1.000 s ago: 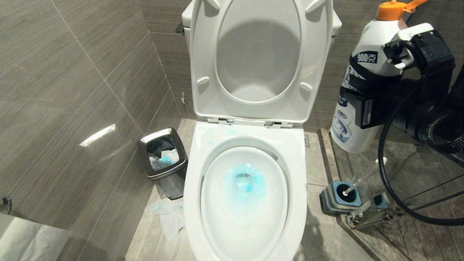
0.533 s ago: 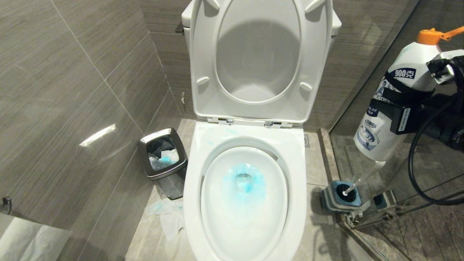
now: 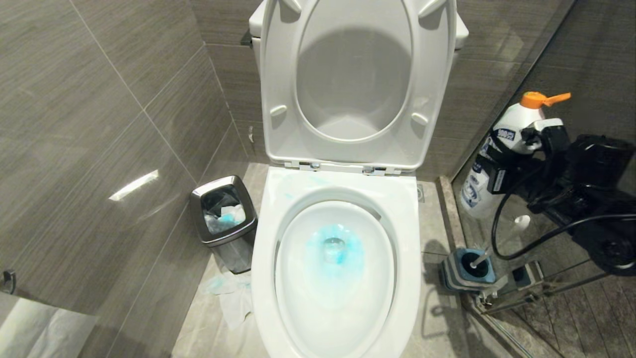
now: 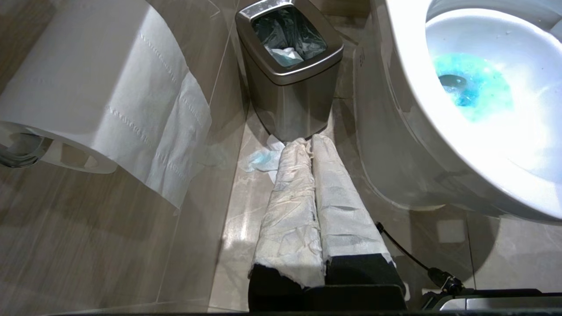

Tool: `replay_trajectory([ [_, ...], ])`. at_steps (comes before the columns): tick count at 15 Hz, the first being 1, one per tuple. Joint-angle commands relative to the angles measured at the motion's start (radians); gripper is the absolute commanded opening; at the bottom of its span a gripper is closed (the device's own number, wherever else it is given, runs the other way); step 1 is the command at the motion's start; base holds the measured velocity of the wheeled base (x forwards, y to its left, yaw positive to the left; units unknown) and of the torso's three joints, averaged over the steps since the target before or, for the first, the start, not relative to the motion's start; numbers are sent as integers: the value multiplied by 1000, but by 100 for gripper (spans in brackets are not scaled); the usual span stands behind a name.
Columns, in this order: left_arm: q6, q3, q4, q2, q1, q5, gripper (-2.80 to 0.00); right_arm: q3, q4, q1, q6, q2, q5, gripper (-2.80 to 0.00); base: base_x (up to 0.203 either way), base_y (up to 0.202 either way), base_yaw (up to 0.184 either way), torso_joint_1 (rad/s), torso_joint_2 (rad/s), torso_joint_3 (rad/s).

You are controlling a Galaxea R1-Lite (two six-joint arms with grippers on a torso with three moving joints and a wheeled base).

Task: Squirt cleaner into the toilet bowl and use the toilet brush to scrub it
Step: Place the cleaning agent on the floor

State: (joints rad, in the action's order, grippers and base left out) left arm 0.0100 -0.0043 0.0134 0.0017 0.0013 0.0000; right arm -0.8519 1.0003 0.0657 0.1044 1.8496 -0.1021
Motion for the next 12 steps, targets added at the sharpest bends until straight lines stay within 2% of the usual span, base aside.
replay_trajectory([
  [1, 1, 0, 0, 1, 0, 0, -280, -59, 116, -2, 8, 229, -3, -280, 0, 0, 0, 0, 0, 0],
  [6, -2, 0, 0, 1, 0, 0, -280, -265, 159, 11, 33, 404, -8, -280, 0, 0, 0, 0, 0, 0],
  [12, -4, 0, 0, 1, 0, 0, -280, -350, 159, 34, 44, 464, -16, -280, 0, 0, 0, 0, 0, 0],
])
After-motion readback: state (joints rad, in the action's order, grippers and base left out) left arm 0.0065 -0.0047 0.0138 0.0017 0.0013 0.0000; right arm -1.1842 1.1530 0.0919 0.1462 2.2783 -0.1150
